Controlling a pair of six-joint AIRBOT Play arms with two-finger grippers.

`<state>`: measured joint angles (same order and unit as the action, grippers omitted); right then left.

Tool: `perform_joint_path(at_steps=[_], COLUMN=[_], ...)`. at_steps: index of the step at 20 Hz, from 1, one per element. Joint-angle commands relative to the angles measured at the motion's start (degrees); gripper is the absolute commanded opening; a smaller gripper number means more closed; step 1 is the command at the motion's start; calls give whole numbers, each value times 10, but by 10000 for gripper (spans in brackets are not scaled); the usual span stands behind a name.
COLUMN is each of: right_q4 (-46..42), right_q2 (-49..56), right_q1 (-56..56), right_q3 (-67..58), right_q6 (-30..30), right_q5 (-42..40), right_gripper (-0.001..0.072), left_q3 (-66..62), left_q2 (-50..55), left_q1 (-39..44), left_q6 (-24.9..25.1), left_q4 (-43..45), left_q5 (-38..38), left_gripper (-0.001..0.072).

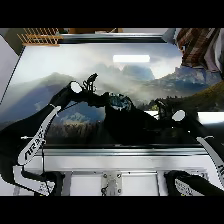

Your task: Fold the clothes and pants, and hang the long-sleeved shirts on hangers.

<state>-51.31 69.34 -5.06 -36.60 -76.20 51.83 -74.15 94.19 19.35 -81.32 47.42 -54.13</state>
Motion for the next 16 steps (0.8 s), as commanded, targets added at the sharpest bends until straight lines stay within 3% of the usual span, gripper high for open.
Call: perform_joint_path(at_steps=[1,5,8,12,15,16], right_q4=[-22,-125,-141,-146,-158,-168], right_q2=[-6,-72,-104,-122,-120,-120], right_q1=[2,46,45,36,31,31], right_q3=[-39,-293,-461,-488,-447,-425], right_q6=[13,12,-33,-73,-78,-79], right_q5=[5,158,189,190,203,203], right_gripper=[21,20,20,20,20,20], left_q3=[-22,-174,-228,-203,-95,-54], left_q2=[-23,-145,-245,-323,-363,-369], left_q1=[-20,-56,-42,21,92,118], left_q6=[-2,-2,-3,-4,-6,-12], left_q4=[56,224,328,370,369,369], left_q5=[-12,-70,-80,-162,-206,-218], left_gripper=[11,11,12,12,14,78])
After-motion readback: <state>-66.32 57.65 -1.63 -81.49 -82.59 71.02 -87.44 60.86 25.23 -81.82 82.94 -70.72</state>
